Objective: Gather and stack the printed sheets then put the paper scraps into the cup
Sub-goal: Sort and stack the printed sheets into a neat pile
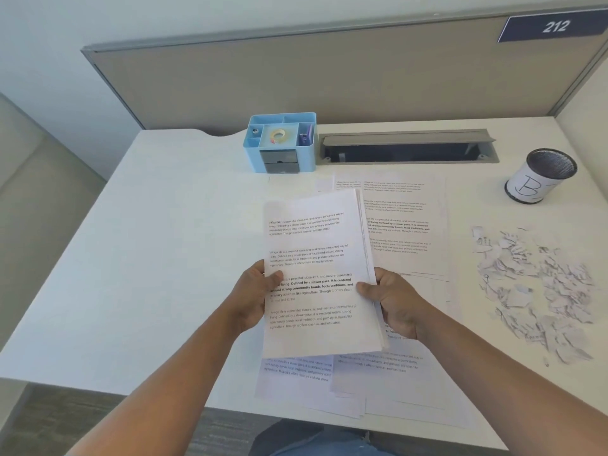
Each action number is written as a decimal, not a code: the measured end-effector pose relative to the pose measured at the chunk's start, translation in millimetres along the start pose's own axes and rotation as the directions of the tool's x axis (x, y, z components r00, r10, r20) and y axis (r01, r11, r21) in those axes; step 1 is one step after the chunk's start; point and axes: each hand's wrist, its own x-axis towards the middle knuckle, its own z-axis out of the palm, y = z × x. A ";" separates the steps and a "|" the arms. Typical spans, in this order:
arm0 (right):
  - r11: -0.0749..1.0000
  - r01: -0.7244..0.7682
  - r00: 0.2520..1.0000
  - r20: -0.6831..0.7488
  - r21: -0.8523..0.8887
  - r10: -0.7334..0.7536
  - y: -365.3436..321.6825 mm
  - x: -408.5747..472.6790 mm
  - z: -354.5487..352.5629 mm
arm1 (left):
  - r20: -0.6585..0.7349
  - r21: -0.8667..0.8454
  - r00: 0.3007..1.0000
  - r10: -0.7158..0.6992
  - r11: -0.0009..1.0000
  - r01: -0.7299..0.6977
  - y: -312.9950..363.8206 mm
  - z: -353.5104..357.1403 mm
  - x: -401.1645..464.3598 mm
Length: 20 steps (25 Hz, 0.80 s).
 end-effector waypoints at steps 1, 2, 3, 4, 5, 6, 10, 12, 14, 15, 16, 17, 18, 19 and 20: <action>1.000 0.014 1.000 -0.018 -0.003 -0.014 -2.5 1.4 0.9 | 0.003 -0.029 1.000 -0.016 0.999 0.017 1.3 -0.7 1.2; 1.000 0.026 0.999 -0.031 -0.002 -0.026 -4.8 3.5 1.4 | 0.020 -0.053 0.999 -0.039 0.998 0.040 2.8 -1.2 2.1; 0.999 0.036 0.999 -0.034 -0.002 -0.036 -8.0 5.1 1.9 | 0.053 -0.064 0.997 -0.062 0.996 0.066 4.2 -2.2 3.9; 0.999 0.044 0.999 -0.031 -0.010 -0.045 -11.3 6.3 2.3 | 0.087 -0.065 0.993 -0.083 0.994 0.089 5.5 -3.1 5.9; 0.998 0.050 0.998 -0.025 -0.023 -0.050 -14.5 7.3 2.8 | 0.113 -0.062 0.989 -0.098 0.992 0.105 6.4 -4.0 8.3; 0.998 0.053 0.998 -0.017 -0.038 -0.054 -18.4 8.5 2.6 | 0.125 -0.059 0.987 -0.103 0.992 0.111 7.9 -4.4 11.9; 0.997 0.024 1.000 0.007 -0.070 -0.023 -31.1 17.2 -4.0 | 0.063 0.018 0.996 -0.066 0.998 0.065 12.7 -2.1 33.9; 0.996 0.018 0.998 -0.050 -0.092 -0.023 -38.3 26.3 -13.8 | 0.029 0.059 0.999 -0.040 0.998 0.038 14.8 1.3 48.1; 0.988 0.042 0.972 -0.222 -0.147 -0.075 -47.3 36.4 -28.9 | -0.015 0.067 0.999 -0.036 0.997 0.037 15.5 3.2 62.5; 0.979 0.046 0.939 -0.326 -0.198 -0.111 -52.4 41.9 -38.2 | -0.036 0.073 0.999 -0.040 0.996 0.043 16.2 3.3 69.1; 0.968 0.045 0.895 -0.421 -0.248 -0.149 -58.2 48.0 -48.4 | -0.055 0.082 0.997 -0.048 0.995 0.052 17.1 2.6 76.4; 0.957 0.041 0.845 -0.501 -0.287 -0.187 -63.8 53.4 -58.4 | -0.074 0.092 0.996 -0.054 0.994 0.060 17.8 1.1 83.4; 0.948 0.037 0.795 -0.566 -0.315 -0.219 -68.9 58.6 -67.6 | -0.095 0.104 0.994 -0.057 0.992 0.067 18.4 -1.1 89.9; 0.941 0.025 0.748 -0.619 -0.337 -0.242 -74.0 64.1 -76.4 | -0.118 0.117 0.991 -0.061 0.990 0.075 18.7 -3.1 96.4; 0.934 -0.001 0.704 -0.663 -0.358 -0.254 -78.8 69.5 -83.7 | -0.136 0.132 0.989 -0.064 0.988 0.082 19.0 -4.6 101.7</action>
